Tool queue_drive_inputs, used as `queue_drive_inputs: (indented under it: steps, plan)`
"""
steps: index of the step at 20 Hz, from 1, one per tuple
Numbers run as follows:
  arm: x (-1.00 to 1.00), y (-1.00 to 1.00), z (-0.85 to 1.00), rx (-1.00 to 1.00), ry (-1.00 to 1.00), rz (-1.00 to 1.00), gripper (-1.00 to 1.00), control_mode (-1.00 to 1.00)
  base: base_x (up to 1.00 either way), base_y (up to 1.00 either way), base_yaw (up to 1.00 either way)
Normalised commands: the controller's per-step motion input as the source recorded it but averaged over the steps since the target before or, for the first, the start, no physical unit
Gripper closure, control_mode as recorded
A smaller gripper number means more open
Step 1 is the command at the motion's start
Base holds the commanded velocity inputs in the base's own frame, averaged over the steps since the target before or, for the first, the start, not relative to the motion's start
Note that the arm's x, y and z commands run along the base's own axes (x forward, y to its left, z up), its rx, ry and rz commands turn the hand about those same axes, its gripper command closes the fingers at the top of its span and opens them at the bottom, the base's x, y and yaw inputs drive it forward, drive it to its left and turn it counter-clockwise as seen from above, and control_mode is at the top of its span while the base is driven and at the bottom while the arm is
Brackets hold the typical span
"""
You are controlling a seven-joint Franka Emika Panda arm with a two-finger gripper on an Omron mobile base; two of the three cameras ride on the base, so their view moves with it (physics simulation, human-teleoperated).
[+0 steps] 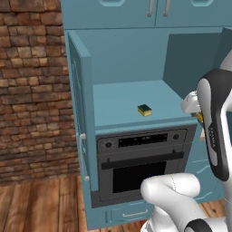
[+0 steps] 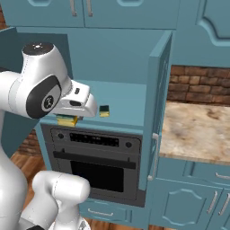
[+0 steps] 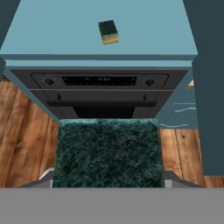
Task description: Pick up the sponge and sponge from the sink, and place them back in the cabinet, and close the cabinet doors.
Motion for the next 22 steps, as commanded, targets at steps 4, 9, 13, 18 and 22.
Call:
queue_drive_inputs:
  steps: [4,9,13,18,22]
  plan:
    - [0.00,0.00,0.00,0.00,0.00,0.00,1.00,1.00,0.00,0.00,0.00]
    - [0.00,0.01,0.00,0.00,0.00,0.00,1.00,-1.00,0.00,0.00,0.00]
    - [0.00,0.30,0.00,0.00,-0.01,0.00,1.00,-1.00,0.00,0.00,0.00]
    - [0.09,0.44,0.00,0.00,0.00,0.02,1.00,-1.00,0.00,0.00,0.00]
    - [0.25,0.44,0.00,0.00,0.00,0.03,1.00,-1.00,0.00,0.00,0.00]
